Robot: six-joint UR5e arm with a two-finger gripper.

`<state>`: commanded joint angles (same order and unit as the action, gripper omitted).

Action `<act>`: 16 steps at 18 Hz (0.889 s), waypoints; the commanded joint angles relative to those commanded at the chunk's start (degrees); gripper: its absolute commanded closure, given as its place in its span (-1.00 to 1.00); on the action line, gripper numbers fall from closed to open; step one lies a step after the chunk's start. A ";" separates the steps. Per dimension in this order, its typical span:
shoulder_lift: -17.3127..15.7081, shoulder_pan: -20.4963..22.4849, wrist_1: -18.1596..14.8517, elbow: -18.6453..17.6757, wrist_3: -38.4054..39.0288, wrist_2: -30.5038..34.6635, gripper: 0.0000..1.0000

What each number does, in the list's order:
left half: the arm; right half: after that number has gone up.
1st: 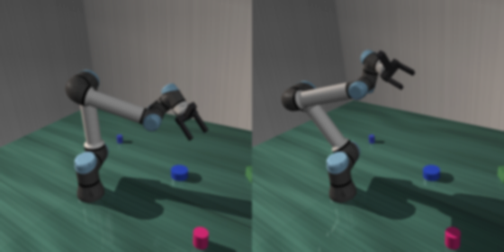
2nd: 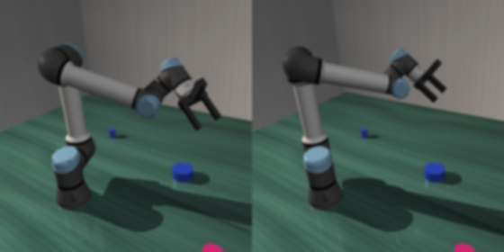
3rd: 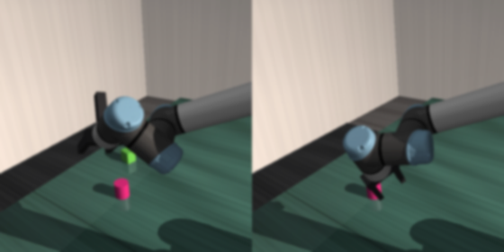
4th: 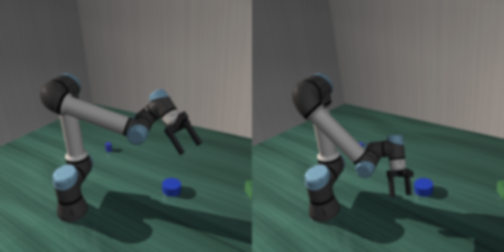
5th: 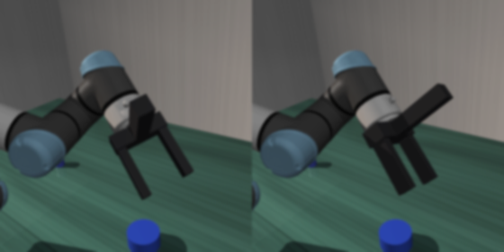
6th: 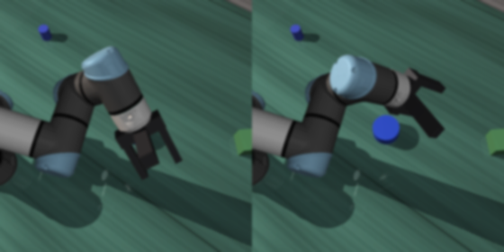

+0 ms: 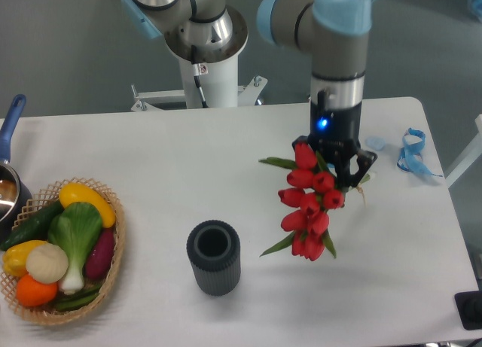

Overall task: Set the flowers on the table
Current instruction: 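Lower the held tulip bunch toward the table beside the black vase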

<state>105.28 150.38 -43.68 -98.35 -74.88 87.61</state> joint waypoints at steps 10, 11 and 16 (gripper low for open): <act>11.87 -0.79 0.44 2.99 -0.44 6.52 0.18; 12.75 -0.70 0.53 3.16 -0.44 6.52 0.18; 14.68 -0.70 0.61 2.81 -0.35 6.17 0.18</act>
<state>119.97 149.68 -43.07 -95.54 -75.24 93.78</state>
